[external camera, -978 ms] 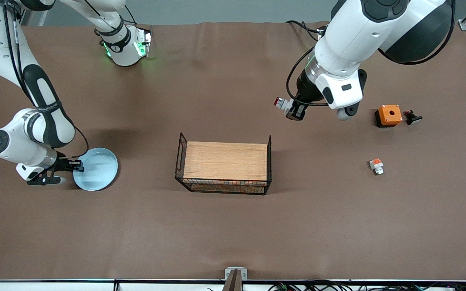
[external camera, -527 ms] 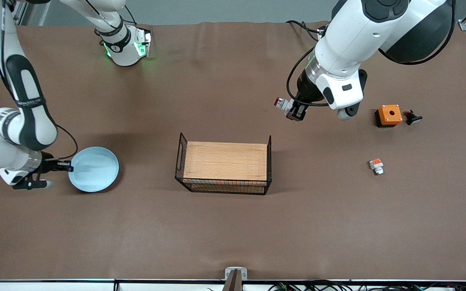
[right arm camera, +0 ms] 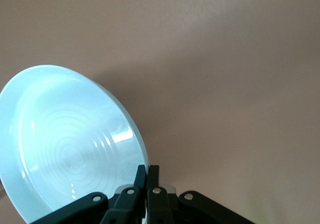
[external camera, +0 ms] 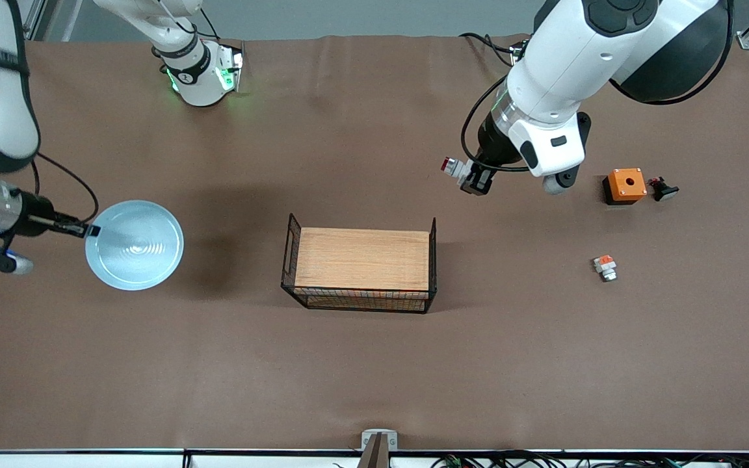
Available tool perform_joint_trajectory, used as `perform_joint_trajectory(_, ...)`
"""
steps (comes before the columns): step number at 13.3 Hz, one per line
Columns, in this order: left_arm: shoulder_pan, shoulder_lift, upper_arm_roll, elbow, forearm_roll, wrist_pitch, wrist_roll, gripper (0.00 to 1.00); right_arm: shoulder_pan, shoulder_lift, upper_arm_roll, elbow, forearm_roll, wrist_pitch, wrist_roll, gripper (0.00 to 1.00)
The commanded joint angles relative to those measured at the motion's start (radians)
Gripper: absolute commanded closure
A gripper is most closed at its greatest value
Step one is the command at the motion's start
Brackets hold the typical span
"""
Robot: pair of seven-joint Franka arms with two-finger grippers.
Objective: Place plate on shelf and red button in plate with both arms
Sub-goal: 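Carry the blue plate with the right gripper over the basket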
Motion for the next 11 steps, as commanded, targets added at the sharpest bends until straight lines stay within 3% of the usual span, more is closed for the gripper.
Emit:
perform_joint_trajectory(1, 0.001, 0.009, -0.004, 0.026, -0.006, -0.02, -0.011, 0.79, 0.132, -0.093, -0.001, 0.018, 0.007, -0.085, 0.412, 1.0)
perform_joint_trajectory(6, 0.001, 0.009, -0.004, 0.025, -0.006, -0.02, -0.008, 0.79, 0.355, -0.116, 0.023, 0.065, 0.025, -0.085, 1.034, 1.0)
perform_joint_trajectory(11, 0.004, 0.009, -0.004, 0.025, -0.006, -0.02, -0.003, 0.79, 0.586, -0.055, 0.022, 0.068, -0.001, 0.099, 1.458, 1.0)
